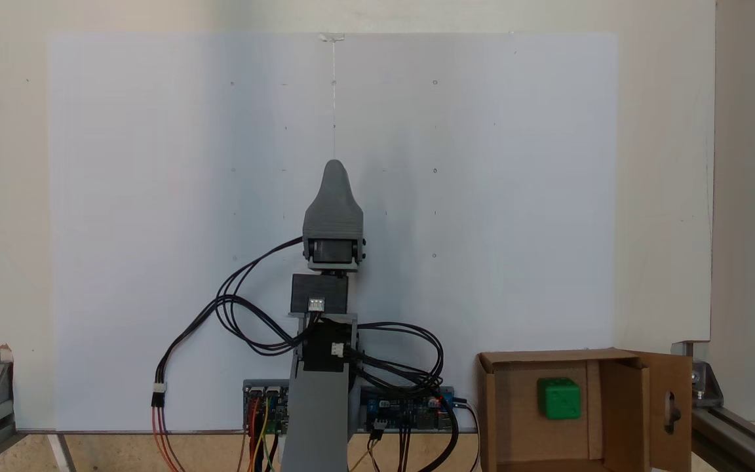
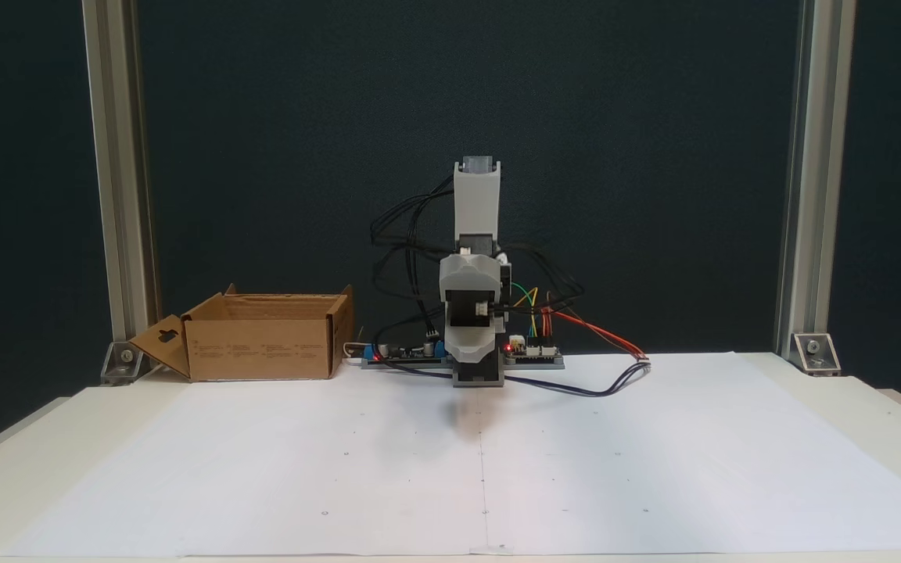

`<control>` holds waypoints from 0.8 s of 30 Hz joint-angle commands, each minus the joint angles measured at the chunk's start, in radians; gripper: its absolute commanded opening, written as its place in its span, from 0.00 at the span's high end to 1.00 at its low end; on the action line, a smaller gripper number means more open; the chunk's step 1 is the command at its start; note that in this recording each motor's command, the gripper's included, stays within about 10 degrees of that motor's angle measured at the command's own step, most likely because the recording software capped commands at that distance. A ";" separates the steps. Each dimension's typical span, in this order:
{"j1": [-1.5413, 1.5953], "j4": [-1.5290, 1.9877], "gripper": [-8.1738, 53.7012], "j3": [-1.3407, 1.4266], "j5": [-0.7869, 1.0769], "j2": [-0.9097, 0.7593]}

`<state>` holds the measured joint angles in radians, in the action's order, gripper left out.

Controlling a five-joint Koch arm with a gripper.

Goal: Grasp a green dice and put it in the bin.

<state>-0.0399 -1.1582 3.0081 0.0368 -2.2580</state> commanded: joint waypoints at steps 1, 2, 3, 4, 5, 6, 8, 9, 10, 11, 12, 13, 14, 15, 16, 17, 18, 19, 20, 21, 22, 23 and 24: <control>-0.006 -0.167 0.17 0.012 -0.018 -0.115; -0.006 -0.202 0.17 0.035 -0.020 -0.115; -0.006 -0.239 0.17 0.055 -0.021 -0.115; -0.006 -0.280 0.17 0.075 -0.021 -0.115; -0.006 -0.317 0.16 0.094 -0.021 -0.115; -0.006 -0.351 0.16 0.107 -0.021 -0.115; -0.008 -0.357 0.16 0.121 -0.017 -0.114; -0.011 -0.357 0.15 0.121 -0.015 -0.114; -0.011 -0.357 0.15 0.121 -0.015 -0.114; -0.012 -0.357 0.15 0.121 -0.015 -0.114; -0.012 -0.354 0.15 0.121 -0.017 -0.112; -0.009 -0.351 0.15 0.121 -0.017 -0.107; -0.006 -0.348 0.15 0.121 -0.017 -0.107; -0.006 -0.348 0.15 0.121 -0.017 -0.107; -0.006 -0.348 0.15 0.121 -0.018 -0.107; -0.005 -0.347 0.15 0.121 -0.018 -0.107; -0.005 -0.347 0.15 0.121 -0.018 -0.107; -0.005 -0.347 0.15 0.121 -0.018 -0.107; -0.003 -0.347 0.15 0.121 -0.018 -0.107; -0.003 -0.347 0.15 0.121 -0.018 -0.107; -0.003 -0.347 0.15 0.121 -0.018 -0.107; -0.003 -0.345 0.15 0.121 -0.018 -0.107; -0.003 -0.345 0.15 0.121 -0.018 -0.107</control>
<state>-0.0445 -1.4542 3.0772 0.0368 -2.2580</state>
